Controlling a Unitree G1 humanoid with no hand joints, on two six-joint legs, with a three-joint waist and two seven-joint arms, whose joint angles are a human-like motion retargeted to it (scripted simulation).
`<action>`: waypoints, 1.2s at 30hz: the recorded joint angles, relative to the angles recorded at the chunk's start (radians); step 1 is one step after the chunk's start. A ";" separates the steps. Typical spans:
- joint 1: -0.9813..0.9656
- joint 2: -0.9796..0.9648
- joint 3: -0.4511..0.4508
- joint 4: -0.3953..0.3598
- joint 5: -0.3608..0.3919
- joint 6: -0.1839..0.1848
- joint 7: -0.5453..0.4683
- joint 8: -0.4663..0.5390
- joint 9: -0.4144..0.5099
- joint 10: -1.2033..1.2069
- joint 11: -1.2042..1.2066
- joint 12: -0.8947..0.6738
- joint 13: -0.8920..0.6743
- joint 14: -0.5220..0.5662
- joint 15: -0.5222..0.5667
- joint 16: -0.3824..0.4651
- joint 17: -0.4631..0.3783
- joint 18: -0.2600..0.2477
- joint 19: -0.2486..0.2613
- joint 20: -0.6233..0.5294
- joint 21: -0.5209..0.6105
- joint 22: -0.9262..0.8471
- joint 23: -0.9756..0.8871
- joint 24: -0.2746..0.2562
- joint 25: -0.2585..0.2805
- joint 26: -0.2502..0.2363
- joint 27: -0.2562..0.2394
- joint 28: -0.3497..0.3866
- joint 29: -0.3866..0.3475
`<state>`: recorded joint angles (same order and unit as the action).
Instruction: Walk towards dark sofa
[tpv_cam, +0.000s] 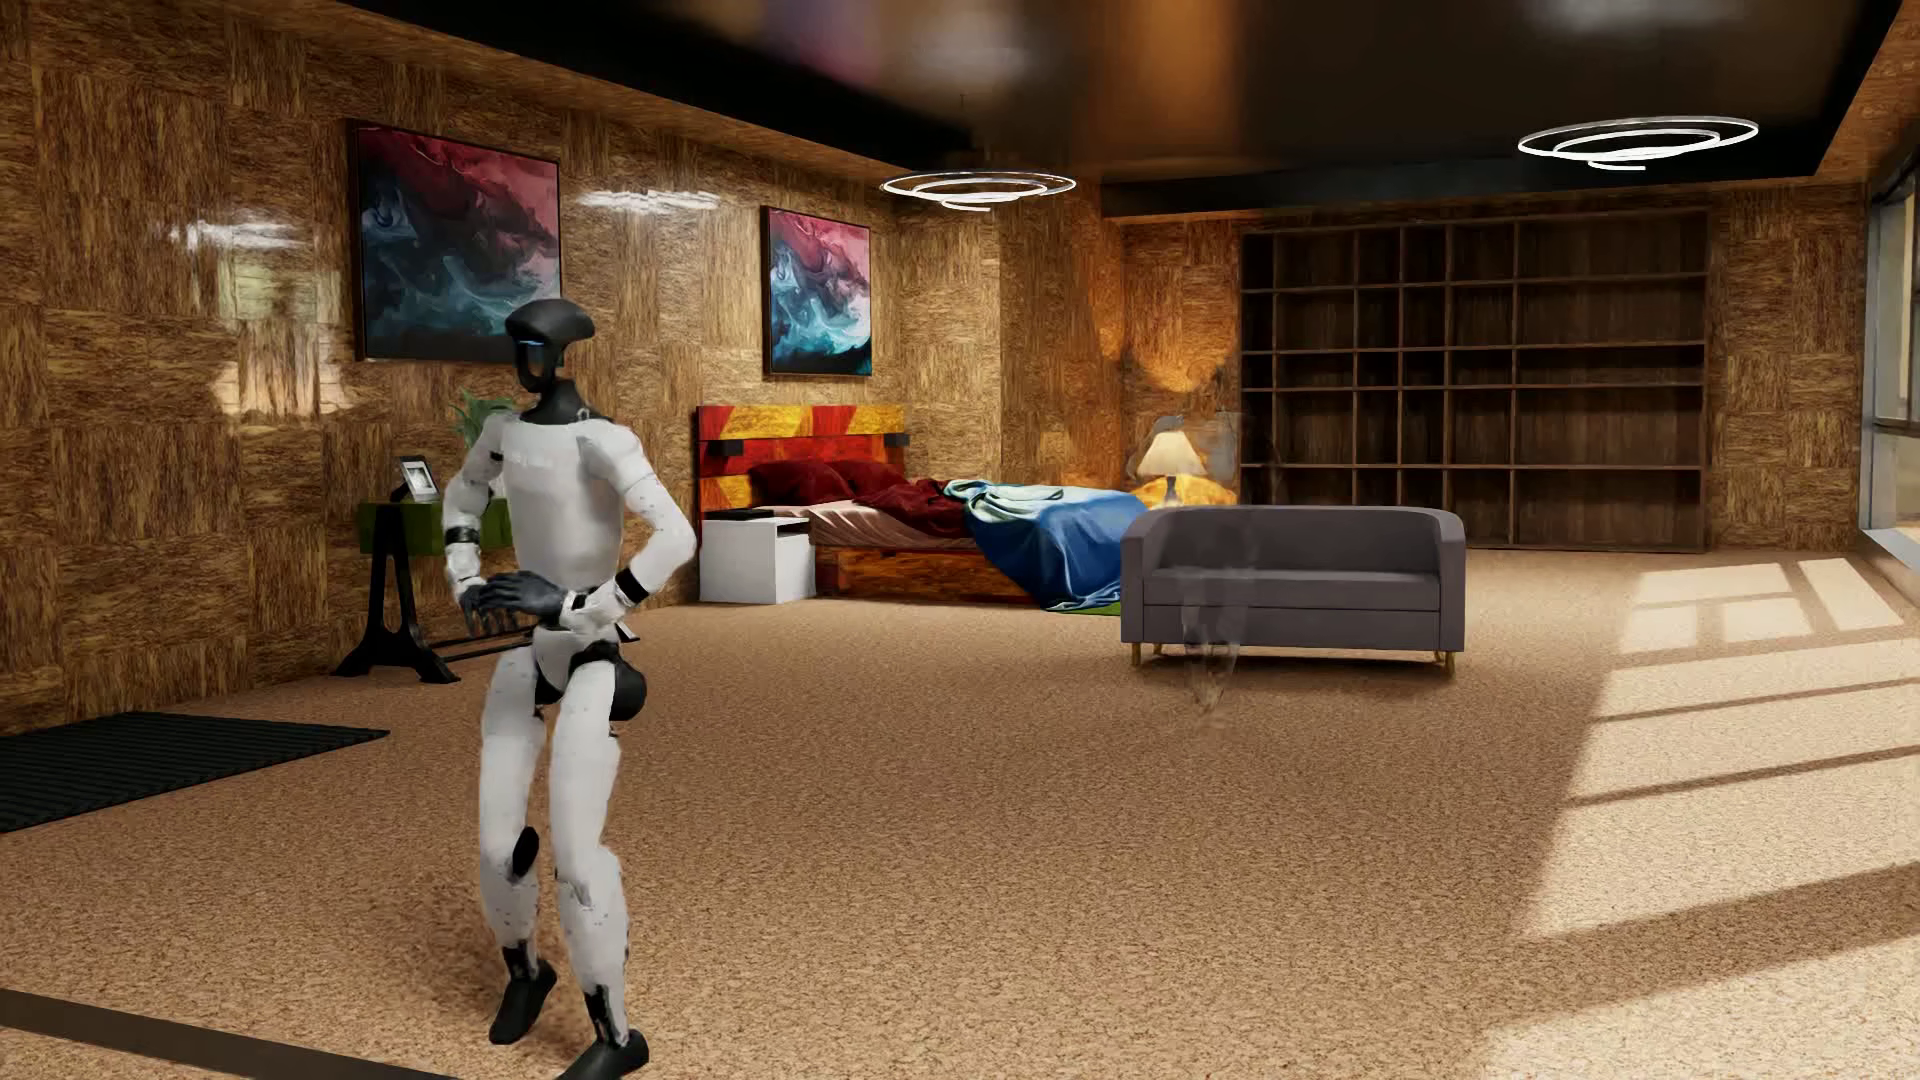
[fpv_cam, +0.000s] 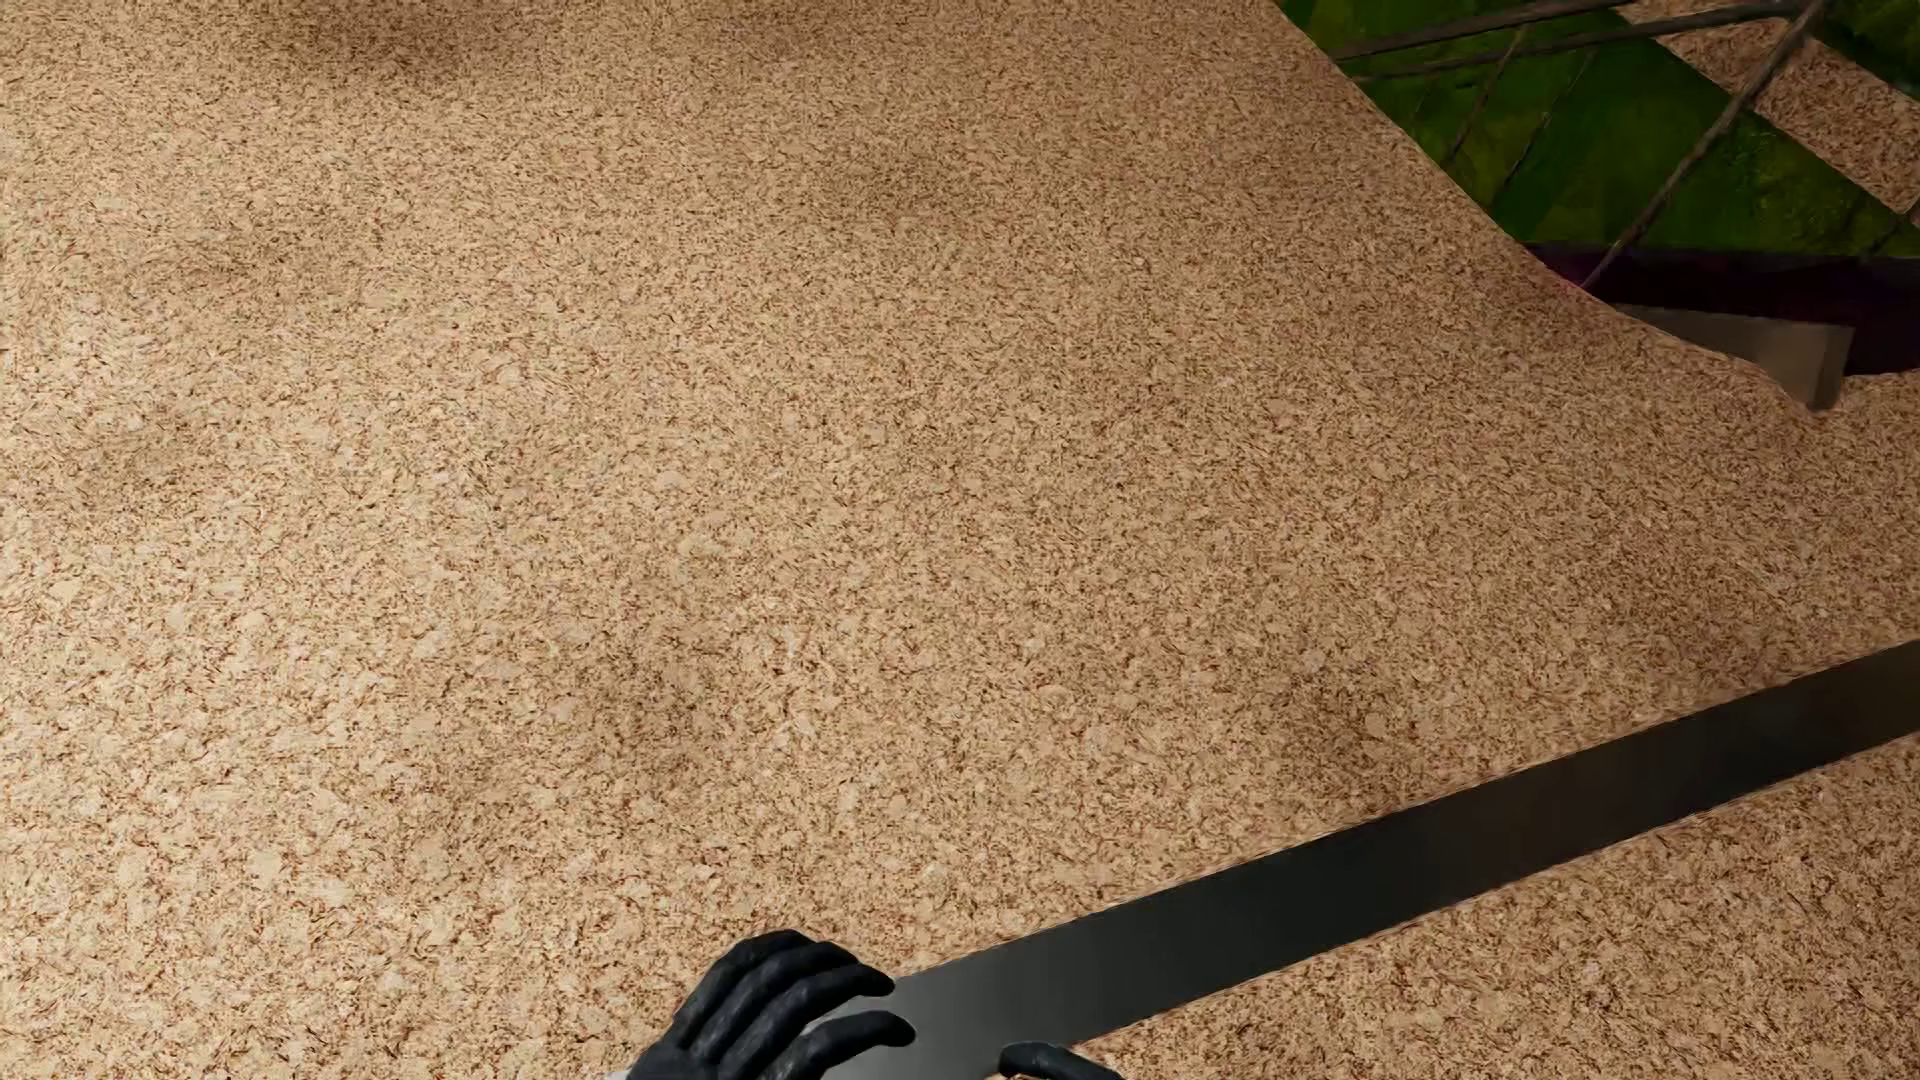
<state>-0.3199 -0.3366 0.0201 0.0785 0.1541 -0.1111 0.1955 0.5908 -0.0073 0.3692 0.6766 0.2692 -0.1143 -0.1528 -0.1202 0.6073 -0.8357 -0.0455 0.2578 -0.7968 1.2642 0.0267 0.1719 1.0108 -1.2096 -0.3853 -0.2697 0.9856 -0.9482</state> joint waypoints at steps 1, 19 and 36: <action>0.011 0.035 -0.003 -0.009 -0.031 -0.002 -0.021 -0.030 -0.004 -0.019 -0.059 -0.003 -0.001 0.011 -0.027 0.004 0.014 -0.005 -0.056 0.001 -0.008 -0.002 0.007 -0.008 -0.007 0.001 -0.005 0.000 0.008; -0.266 -0.008 -0.060 0.131 -0.121 0.155 -0.017 -0.805 0.062 -0.137 -0.358 -0.015 0.024 0.107 -0.011 0.104 0.101 -0.052 -0.285 -0.044 -0.047 0.053 0.003 0.055 -0.024 0.024 -0.084 0.000 -0.032; 0.266 0.153 -0.048 0.441 -0.431 0.189 0.788 -1.478 -0.002 0.063 -0.378 0.002 -0.001 -0.002 0.100 0.101 0.091 -0.096 -0.255 -0.079 -0.088 0.057 -0.002 -0.142 0.017 0.050 -0.103 -0.001 0.036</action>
<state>-0.0535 -0.1838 -0.0279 0.5194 -0.2768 0.0779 0.9834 -0.8869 -0.0090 0.4323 0.2986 0.2710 -0.1151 -0.1543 -0.0199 0.7080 -0.7447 -0.1417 0.0032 -0.8754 1.1757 0.0838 0.1696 0.8689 -1.1929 -0.3355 -0.3726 0.9849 -0.9126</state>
